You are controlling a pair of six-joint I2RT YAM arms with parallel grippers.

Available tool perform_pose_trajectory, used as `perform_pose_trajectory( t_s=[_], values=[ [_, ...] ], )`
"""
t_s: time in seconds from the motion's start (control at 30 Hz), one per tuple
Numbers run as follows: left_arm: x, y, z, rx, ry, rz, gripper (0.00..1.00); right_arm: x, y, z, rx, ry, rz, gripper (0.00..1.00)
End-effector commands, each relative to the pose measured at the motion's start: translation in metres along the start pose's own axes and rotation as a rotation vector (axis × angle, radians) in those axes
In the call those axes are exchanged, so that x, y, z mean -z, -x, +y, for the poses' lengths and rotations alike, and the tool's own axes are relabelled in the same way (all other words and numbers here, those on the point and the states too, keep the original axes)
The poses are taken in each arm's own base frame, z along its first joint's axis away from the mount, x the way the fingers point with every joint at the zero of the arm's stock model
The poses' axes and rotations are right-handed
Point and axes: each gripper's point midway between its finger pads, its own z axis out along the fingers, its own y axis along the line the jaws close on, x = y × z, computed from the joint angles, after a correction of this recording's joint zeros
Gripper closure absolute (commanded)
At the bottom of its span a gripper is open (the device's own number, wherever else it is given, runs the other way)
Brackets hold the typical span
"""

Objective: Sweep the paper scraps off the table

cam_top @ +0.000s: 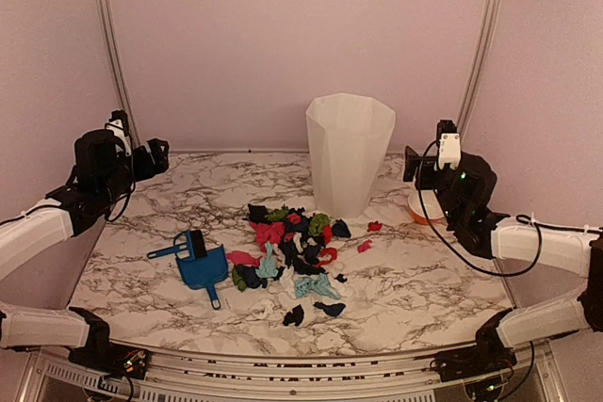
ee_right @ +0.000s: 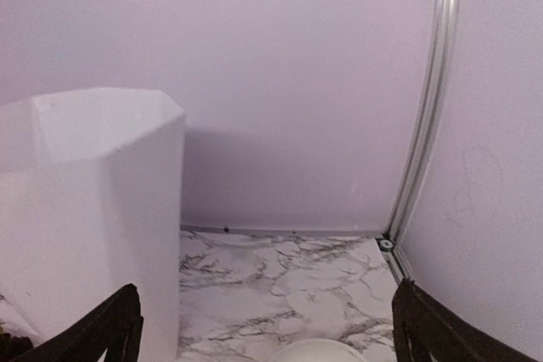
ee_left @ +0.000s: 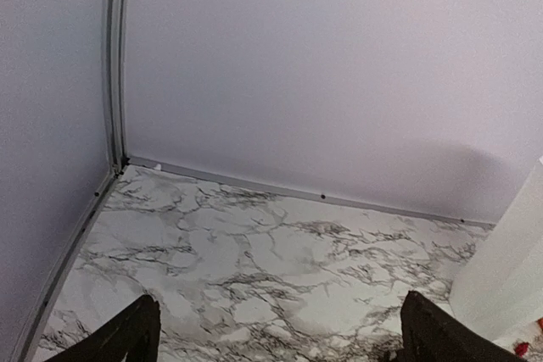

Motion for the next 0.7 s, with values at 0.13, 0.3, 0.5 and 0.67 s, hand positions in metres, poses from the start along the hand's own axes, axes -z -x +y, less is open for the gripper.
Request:
perform_pose_trajectory(
  t_s=[0.13, 0.3, 0.5, 0.67],
  values=[
    [0.048, -0.037, 0.027, 0.263, 0.060, 0.194, 0.01, 0.033, 0.002, 0.044, -0.173, 0.226, 0.217, 0.00],
    [0.054, -0.086, 0.014, 0.311, 0.018, 0.441, 0.01, 0.053, -0.003, 0.061, -0.242, 0.353, 0.272, 0.00],
    [0.063, -0.150, 0.043, 0.383, 0.166, 0.574, 0.01, 0.091, -0.016, 0.128, -0.294, 0.531, 0.429, 0.00],
    [0.067, -0.182, 0.049, 0.460, 0.200, 0.636, 0.01, 0.140, -0.041, 0.228, -0.231, 0.709, 0.593, 0.00]
  ],
)
